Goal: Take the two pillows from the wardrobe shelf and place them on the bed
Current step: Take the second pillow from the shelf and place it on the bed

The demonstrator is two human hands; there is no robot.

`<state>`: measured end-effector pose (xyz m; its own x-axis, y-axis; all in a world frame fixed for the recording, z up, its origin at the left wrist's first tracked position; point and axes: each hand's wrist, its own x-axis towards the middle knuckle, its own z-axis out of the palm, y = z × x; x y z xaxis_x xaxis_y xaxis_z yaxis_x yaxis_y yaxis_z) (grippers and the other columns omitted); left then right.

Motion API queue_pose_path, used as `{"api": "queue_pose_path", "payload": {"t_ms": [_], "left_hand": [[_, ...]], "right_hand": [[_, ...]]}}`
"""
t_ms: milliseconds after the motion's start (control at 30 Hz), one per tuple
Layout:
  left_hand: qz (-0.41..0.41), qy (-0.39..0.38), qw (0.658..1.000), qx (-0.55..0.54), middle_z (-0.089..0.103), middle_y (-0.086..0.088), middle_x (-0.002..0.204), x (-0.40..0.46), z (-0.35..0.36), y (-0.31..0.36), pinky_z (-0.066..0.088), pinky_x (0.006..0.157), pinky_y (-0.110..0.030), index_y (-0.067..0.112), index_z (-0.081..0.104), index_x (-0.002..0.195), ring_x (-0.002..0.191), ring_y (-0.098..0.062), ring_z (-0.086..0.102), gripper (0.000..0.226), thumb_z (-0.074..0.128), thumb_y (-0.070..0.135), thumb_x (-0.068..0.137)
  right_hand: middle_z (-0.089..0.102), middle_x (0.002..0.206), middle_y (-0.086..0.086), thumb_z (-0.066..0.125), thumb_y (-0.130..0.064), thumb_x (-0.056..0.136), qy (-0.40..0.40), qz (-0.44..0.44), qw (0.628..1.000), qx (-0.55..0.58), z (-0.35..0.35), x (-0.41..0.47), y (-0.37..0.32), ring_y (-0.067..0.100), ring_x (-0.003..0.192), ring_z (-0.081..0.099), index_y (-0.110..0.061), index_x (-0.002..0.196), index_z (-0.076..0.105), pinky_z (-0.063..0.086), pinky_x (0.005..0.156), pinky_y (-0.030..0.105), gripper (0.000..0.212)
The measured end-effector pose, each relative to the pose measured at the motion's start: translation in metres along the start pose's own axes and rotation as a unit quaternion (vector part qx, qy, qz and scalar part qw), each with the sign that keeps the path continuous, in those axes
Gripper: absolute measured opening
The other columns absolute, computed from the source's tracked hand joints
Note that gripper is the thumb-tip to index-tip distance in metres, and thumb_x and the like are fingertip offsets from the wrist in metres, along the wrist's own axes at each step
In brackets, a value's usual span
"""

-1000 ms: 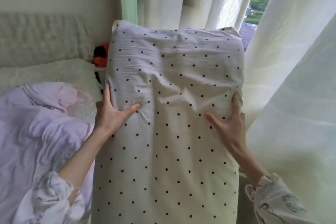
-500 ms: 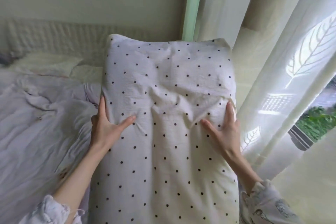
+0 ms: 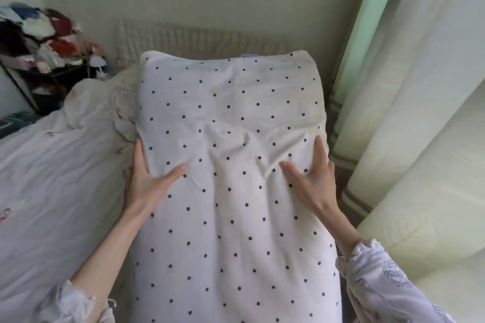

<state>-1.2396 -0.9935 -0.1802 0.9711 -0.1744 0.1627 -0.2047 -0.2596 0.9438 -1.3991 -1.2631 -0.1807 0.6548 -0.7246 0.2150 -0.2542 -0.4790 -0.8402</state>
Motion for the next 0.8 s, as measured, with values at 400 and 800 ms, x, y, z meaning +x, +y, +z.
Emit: {"api": "queue_pose_path", "payload": {"t_ms": [400,800], "left_hand": [[-0.061,0.030,0.998,0.010,0.041,0.000,0.139,0.210,0.125,0.012,0.042,0.101,-0.046,0.059,0.010,0.134,0.122,-0.025,0.046,0.111,0.076,0.063,0.046],[-0.088,0.078,0.991,0.068,0.039,-0.015,0.131,0.373,0.272,0.038,0.044,0.097,-0.050,0.049,0.007,0.141,0.116,-0.036,0.047,0.110,0.078,0.057,0.056]], "right_hand": [[0.038,0.132,0.006,0.061,-0.068,0.065,-0.002,0.015,1.000,-0.004,0.054,0.257,0.010,0.013,0.091,0.038,-0.053,0.138,0.001,0.035,0.081,0.031,0.096],[0.040,0.134,0.009,0.065,-0.065,0.067,-0.008,-0.011,1.000,-0.010,0.069,0.488,0.055,0.012,0.097,0.034,-0.047,0.141,0.006,0.032,0.082,0.032,0.096]]}}
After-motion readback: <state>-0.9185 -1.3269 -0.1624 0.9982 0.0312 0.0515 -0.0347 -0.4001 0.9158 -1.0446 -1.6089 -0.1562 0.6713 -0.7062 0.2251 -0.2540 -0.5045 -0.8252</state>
